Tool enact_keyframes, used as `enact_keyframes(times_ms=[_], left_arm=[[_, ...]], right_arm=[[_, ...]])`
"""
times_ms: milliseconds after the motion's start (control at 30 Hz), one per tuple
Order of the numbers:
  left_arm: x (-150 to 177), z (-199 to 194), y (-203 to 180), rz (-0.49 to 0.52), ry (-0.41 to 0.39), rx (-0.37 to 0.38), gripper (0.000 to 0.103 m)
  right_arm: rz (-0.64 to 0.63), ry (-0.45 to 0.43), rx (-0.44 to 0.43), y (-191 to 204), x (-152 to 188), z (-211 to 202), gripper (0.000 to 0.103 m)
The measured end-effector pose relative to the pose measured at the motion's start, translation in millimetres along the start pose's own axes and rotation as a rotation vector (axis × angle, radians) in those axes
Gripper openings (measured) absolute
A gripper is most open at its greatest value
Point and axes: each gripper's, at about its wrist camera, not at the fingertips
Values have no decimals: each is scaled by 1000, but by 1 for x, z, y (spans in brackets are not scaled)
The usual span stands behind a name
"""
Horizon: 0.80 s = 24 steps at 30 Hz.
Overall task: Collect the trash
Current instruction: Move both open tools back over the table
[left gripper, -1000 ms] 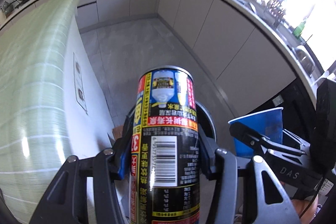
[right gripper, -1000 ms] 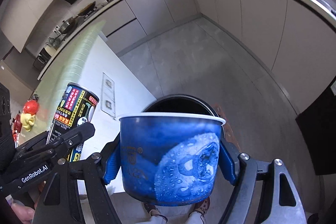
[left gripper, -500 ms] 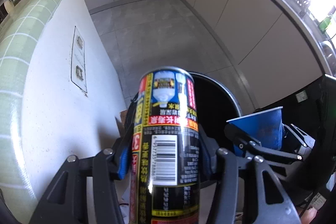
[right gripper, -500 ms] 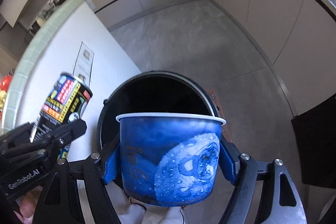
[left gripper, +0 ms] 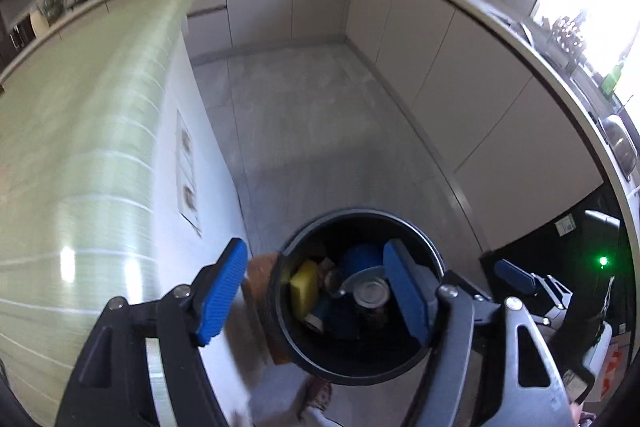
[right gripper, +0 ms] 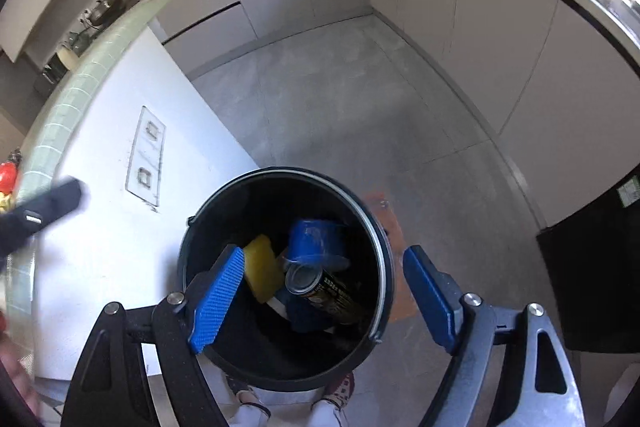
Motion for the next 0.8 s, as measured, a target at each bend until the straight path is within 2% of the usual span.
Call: enact_keyframes(times_ms=[167, 300, 400, 600, 800], left_arm=[[4, -33, 21, -19, -31, 26, 72], [8, -58, 46, -56, -53, 52, 72], [7, -70, 69, -65, -83, 39, 72], [19, -99, 153, -154, -129, -18, 75], [41, -120, 243, -249, -163, -95, 76]], right_arm=[[24, -60, -28, 14, -5, -27, 83], [-13, -117, -56, 50, -7, -58, 83], [-37, -147, -97, 83, -7, -78, 83], [-101, -198, -174, 167, 0, -103, 83], [-170, -216, -242, 259, 8, -106, 83]])
Point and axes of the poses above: each gripper's, at about its wrist camera, not at the fingertips, and z roughly the way its jaws point, y to its left, x to its underside, and after that the axes turned 3 degrees about -x, right-handed
